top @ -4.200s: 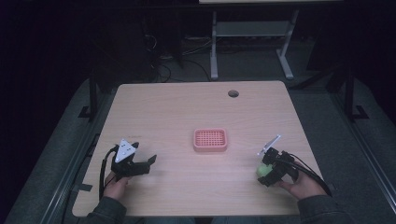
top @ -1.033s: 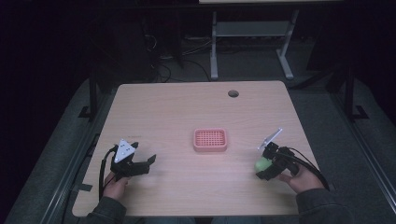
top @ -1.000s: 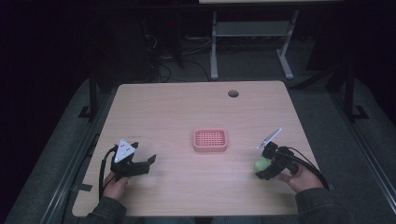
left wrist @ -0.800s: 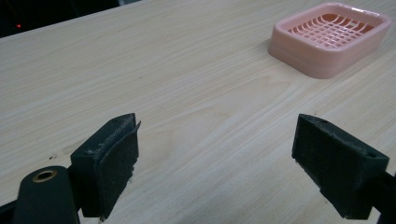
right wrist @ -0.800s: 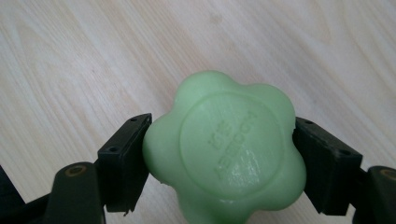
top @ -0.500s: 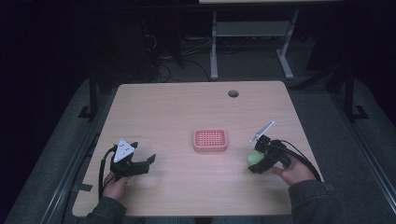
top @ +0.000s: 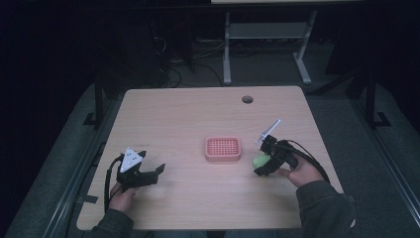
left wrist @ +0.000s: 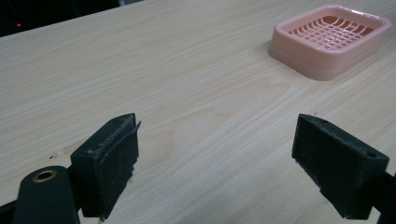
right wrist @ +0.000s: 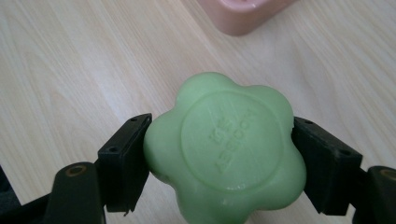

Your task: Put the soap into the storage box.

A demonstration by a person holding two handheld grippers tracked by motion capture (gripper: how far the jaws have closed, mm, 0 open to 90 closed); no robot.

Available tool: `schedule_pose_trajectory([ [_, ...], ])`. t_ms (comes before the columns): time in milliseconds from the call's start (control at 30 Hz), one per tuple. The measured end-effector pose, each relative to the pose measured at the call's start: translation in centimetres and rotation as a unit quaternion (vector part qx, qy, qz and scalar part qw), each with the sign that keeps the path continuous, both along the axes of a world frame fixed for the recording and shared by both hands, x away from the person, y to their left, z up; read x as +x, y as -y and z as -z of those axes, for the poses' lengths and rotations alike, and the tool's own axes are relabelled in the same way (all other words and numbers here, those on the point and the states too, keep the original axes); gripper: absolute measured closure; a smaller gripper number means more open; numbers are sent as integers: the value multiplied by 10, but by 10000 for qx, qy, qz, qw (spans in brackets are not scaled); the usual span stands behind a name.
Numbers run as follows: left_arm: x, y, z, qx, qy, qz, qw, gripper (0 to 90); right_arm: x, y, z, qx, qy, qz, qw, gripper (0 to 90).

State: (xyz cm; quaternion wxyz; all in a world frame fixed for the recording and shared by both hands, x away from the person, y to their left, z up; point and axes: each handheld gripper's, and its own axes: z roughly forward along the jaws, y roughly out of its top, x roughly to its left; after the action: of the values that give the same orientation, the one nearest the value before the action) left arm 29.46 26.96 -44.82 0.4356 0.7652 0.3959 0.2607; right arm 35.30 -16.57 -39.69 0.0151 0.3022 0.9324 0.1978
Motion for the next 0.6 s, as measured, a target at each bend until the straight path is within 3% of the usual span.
schedule_pose_trajectory([
  [600,1,-1,0,5,-25,-11,10000,143,22,-25,-5,-8,-11,-161,9999,258],
])
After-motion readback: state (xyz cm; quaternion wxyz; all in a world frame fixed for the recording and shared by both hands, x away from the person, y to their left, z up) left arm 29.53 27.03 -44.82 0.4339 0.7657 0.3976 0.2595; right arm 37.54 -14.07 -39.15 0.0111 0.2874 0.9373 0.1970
